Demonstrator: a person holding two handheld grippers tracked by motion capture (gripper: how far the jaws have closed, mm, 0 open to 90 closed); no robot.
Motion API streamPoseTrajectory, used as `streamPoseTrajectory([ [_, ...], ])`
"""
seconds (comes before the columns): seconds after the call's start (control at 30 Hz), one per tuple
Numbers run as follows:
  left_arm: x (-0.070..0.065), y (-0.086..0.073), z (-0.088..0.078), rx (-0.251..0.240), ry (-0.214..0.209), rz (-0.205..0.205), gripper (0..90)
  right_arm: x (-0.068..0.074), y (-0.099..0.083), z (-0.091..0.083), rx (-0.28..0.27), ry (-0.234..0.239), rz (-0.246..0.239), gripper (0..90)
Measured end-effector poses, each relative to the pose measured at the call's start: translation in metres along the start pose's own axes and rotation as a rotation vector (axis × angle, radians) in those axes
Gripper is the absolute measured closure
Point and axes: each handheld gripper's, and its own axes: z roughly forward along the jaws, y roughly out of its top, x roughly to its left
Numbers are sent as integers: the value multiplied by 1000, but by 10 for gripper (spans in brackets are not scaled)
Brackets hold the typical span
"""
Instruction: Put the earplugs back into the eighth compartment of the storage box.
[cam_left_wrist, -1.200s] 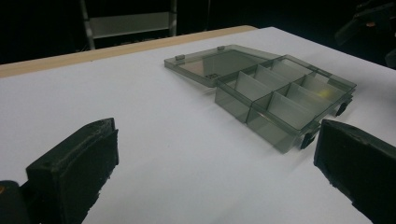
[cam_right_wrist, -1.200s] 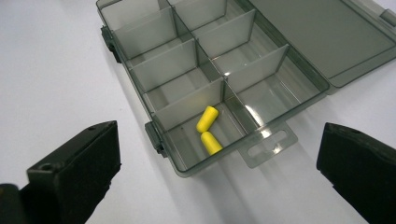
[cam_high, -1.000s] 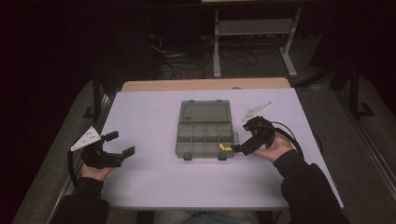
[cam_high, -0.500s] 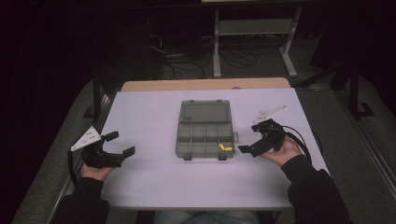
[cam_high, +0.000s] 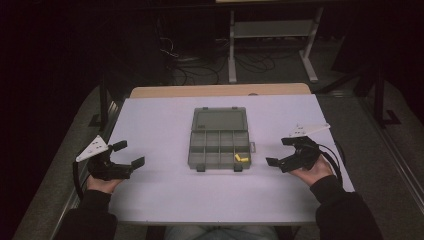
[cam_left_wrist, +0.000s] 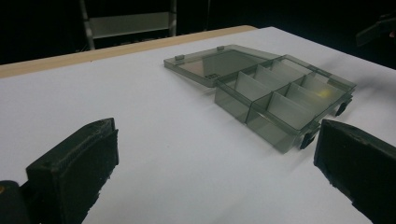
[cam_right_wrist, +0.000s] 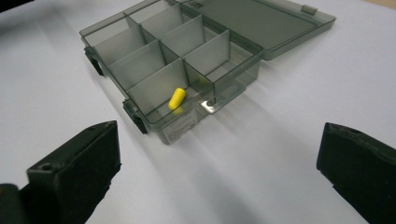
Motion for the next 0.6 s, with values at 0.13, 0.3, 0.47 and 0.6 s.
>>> streamPoseTrajectory([
  [0.13,0,0,0,2,0,2,0,0,-8,-6,-49,-12,11,0],
  [0.3,0,0,0,1,1,6,0,1,-17,-12,-93,-28,15,0],
  [0.47,-1,0,0,4,0,9,0,0,-23,-14,-130,-27,25,0],
  [0.6,0,0,1,9,-3,12,0,0,-24,-12,-138,-33,27,0],
])
